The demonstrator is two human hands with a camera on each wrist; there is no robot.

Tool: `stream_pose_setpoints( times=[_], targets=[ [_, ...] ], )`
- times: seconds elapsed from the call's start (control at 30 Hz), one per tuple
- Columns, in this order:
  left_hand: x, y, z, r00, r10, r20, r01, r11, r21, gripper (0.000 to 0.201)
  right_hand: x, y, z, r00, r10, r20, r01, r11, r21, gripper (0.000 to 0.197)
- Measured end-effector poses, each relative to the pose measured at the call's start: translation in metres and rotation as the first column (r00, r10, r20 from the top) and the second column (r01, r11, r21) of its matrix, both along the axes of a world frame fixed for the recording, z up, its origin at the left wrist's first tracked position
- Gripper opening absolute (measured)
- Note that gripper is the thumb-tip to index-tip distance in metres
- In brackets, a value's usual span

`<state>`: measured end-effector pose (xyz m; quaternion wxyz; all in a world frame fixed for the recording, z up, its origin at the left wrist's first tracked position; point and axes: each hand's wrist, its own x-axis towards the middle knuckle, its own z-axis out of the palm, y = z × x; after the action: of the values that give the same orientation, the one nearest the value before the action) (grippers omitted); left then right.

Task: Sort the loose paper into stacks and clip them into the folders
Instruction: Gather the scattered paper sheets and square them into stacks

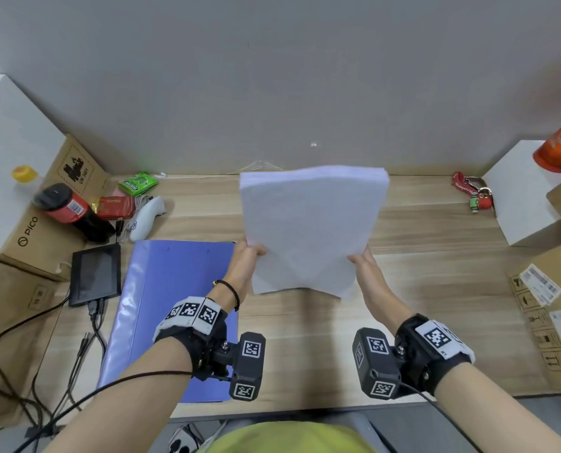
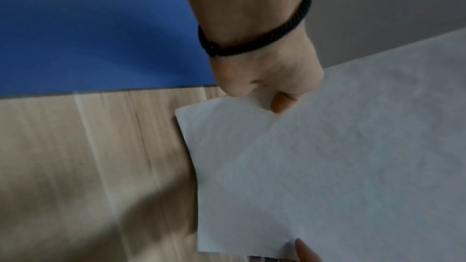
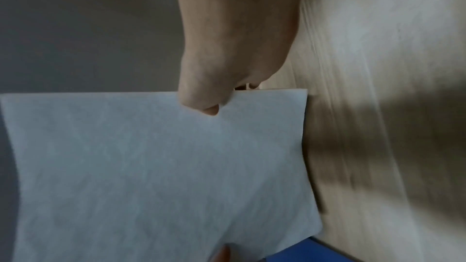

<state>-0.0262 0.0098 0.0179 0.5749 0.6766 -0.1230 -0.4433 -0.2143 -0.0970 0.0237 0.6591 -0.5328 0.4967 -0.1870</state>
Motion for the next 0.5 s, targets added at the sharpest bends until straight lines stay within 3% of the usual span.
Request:
stream_pose_setpoints(
  times=[0.2,0.37,0.5],
  targets=[
    [0.008,-0.017,0.02,0.999,0.013,0.045,-0.008,0.993,-0.117,0.037,0.001,-0.02,0.01,0.996,-0.058,0.065,0.061,0.997,-0.053,0.042],
    [0.006,0.006,-0.012,0.986,-0.126,0.106,0.126,0.992,0.005,0.044,-0.02,-0.01,-0.026,0.996,0.056,-0.065,-0.056,0.998,0.006,0.045],
    [0.007,0.024,-0.032,0.961,-0.236,0.147,0.226,0.971,0.079,0.035,-0.03,-0.005,-0.031,0.996,0.062,-0.069,-0.061,0.998,0.009,0.028]
  ],
)
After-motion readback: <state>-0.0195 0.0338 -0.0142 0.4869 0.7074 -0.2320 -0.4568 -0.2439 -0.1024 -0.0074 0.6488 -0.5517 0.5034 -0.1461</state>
